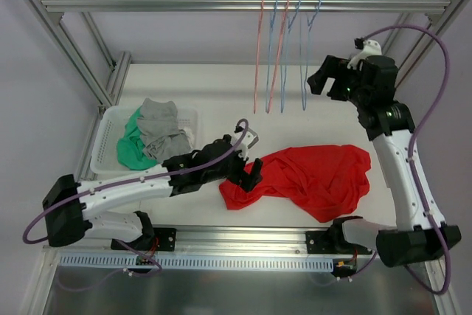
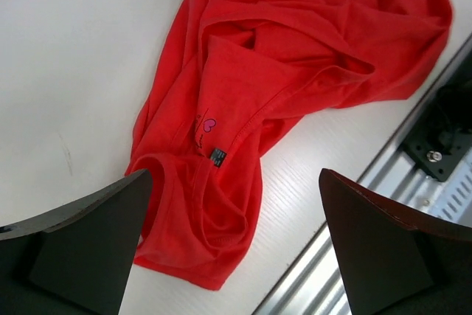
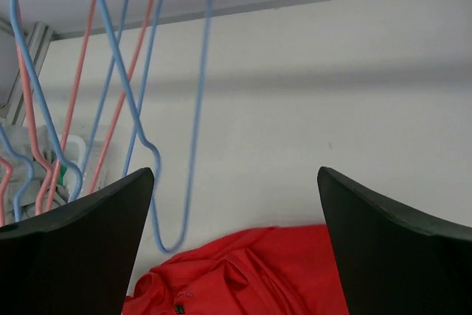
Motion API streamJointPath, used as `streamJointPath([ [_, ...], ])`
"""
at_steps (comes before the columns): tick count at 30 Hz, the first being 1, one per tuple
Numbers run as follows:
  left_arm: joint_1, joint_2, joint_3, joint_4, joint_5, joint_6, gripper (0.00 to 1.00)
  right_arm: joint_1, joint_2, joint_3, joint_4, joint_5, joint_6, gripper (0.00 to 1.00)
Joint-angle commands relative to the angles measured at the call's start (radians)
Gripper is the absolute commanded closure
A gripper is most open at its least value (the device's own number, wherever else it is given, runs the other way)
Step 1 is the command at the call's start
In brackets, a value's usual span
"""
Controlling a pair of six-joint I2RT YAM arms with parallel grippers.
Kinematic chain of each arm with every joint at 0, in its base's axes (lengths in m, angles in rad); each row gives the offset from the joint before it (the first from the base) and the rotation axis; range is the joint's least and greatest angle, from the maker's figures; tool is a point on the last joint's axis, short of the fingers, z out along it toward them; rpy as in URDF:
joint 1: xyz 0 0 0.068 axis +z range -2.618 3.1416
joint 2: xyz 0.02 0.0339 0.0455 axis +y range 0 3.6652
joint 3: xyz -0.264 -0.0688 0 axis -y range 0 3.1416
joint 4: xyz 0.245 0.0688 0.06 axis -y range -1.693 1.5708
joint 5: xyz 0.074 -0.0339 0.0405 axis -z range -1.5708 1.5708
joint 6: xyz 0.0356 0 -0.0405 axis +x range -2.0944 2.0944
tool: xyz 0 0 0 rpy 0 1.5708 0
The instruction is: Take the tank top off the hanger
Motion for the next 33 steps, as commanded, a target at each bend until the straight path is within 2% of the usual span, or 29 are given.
streamJointPath([
  [1,-0.018,0.146,0.092,0.011,-0.05,0.028,0.01,-0.063,-0.209,-0.026,-0.049,0.079,-0.013,0.0],
  [4,-0.038,0.301,0.175,0.009,-0.058,0.042,0.01,-0.087,-0.35,-0.037,-0.176,0.171,-0.096,0.01],
  [8,-0.046,0.525,0.33,0.009,-0.025,0.048,0.01,-0.089,-0.506,-0.05,-0.271,0.156,-0.151,0.01],
  [10,-0.047,0.586,0.414,0.009,0.004,0.042,0.01,-0.087,-0.571,-0.046,-0.319,0.145,-0.168,0.01],
  [16,-0.083,0.761,0.61,0.009,-0.001,0.031,0.01,-0.087,-0.657,-0.041,-0.394,0.078,-0.191,0.01],
  [19,-0.098,0.853,0.684,0.003,-0.083,0.03,0.01,-0.087,-0.685,-0.057,-0.399,0.01,-0.2,0.0],
  [21,-0.115,0.951,0.727,-0.025,-0.166,0.031,0.01,-0.087,-0.697,-0.061,-0.4,-0.057,-0.202,0.01],
  [25,-0.135,1.05,0.769,-0.12,-0.249,0.008,0.01,-0.087,-0.726,-0.057,-0.399,-0.096,-0.199,0.01],
  [30,-0.144,1.059,0.715,-0.169,-0.28,-0.047,0.02,-0.089,-0.766,-0.032,-0.396,-0.133,-0.185,0.01],
  [32,-0.146,1.01,0.654,-0.177,-0.301,-0.071,0.3,-0.087,-0.777,-0.027,-0.393,-0.134,-0.185,0.0],
  [33,-0.146,0.987,0.627,-0.178,-0.32,-0.093,0.58,-0.089,-0.786,-0.026,-0.391,-0.133,-0.185,0.01],
])
